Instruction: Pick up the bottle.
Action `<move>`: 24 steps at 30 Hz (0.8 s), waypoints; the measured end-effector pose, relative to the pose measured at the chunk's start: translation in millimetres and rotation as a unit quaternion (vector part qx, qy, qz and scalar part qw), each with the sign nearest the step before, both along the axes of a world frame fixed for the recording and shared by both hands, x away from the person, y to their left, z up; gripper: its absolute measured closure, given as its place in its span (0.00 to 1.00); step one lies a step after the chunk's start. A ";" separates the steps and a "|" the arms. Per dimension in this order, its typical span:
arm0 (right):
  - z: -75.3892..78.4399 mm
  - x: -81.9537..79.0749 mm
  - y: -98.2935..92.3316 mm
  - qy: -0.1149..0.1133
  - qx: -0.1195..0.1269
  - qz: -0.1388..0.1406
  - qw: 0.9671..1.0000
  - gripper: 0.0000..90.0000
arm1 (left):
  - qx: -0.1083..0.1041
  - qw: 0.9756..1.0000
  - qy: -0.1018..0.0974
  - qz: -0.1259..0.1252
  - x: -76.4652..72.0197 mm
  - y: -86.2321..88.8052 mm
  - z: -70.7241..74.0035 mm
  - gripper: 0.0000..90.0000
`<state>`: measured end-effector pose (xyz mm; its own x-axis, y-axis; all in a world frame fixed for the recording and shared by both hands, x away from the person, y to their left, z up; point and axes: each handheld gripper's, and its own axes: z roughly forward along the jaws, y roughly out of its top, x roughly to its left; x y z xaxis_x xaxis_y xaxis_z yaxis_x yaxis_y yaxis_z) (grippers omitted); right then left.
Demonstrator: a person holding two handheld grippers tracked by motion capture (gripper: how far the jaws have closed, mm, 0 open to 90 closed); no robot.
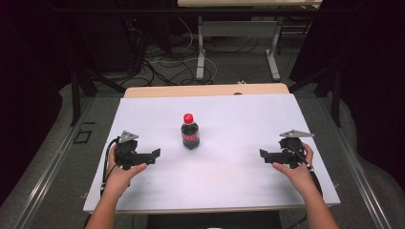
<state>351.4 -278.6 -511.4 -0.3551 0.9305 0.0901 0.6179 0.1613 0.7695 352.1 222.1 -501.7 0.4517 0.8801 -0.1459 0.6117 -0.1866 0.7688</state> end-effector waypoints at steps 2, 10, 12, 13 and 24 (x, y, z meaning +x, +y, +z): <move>1.7 -1.0 2.2 0.002 0.005 0.006 1.000 0.04 | -0.013 1.000 0.000 0.001 -1.0 -2.3 0.8 0.01; 3.1 -4.6 7.7 -0.020 0.002 0.012 1.000 0.07 | -0.018 0.999 -0.021 -0.028 -1.4 -18.1 6.4 0.02; 3.2 -5.1 8.8 -0.021 0.000 0.014 1.000 0.07 | -0.011 0.999 -0.026 -0.036 1.7 -22.8 9.2 0.03; 3.6 -5.8 10.0 -0.021 -0.002 0.014 1.000 0.07 | -0.008 0.999 -0.028 -0.042 4.0 -25.4 10.3 0.03; 2.7 -5.4 11.5 -0.028 0.007 0.023 0.999 0.07 | -0.013 0.994 -0.048 -0.092 33.5 -64.6 17.4 0.05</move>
<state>346.0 -267.1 -508.7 -0.4015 0.9121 0.0826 0.5664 0.1764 0.8050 385.6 157.5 -484.3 0.6183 0.7775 -0.1152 0.4921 -0.2686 0.8281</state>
